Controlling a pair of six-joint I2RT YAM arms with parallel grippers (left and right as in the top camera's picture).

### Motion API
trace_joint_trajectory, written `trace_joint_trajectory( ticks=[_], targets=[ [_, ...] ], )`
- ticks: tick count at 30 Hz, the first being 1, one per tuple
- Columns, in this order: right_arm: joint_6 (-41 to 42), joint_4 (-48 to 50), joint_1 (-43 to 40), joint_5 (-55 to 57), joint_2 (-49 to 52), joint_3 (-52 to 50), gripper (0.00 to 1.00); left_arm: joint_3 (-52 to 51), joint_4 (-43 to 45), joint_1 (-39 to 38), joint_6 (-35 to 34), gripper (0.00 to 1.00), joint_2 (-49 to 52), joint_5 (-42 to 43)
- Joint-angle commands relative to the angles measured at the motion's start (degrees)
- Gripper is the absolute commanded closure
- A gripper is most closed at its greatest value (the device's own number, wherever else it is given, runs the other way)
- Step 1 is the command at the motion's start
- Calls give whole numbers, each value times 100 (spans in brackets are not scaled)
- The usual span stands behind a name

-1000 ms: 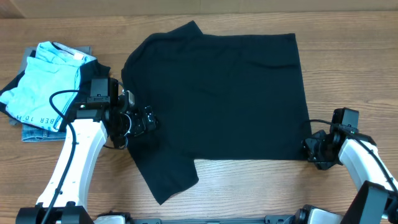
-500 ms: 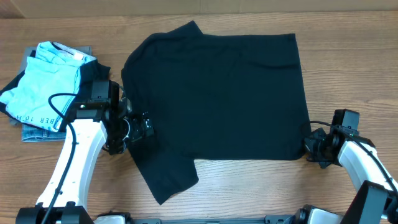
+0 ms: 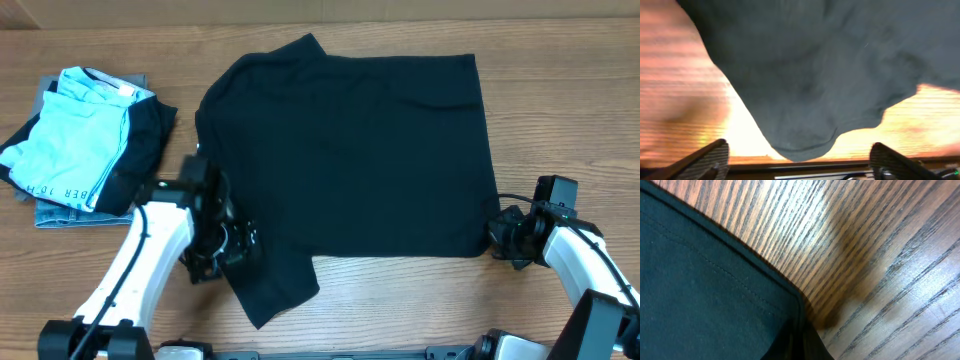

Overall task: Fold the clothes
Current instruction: 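Grasp the lower left hem with the left gripper, right holding its corner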

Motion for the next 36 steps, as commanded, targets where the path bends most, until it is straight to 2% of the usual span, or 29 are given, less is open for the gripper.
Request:
trace_joint_trajectory(
  ticks=[1, 7, 9, 13, 21, 31, 36],
  targets=[
    [-26, -4, 7, -57, 116, -155, 96, -341, 13, -271, -428, 16, -70, 92],
    [-26, -7, 7, -85, 116, -155, 96, -560, 2, -662, -424, 32, -70, 129],
    [-26, -9, 7, -101, 116, -155, 96, -601, 2, -763, -426, 34, -70, 131],
    [-26, -7, 7, -101, 116, -155, 95, -761, 9, -1016, -518, 36, -70, 127],
    [-26, -7, 7, -101, 116, -155, 95, -1488, 507, -1134, -1193, 37, -70, 127],
    [-26, -11, 7, -101, 116, -155, 95, -1709, 1137, -1134, -1279, 32, -70, 96],
    [-28, -31, 7, -98, 116, -155, 94, -2004, 1381, -1134, -1497, 34, -70, 81]
  ],
)
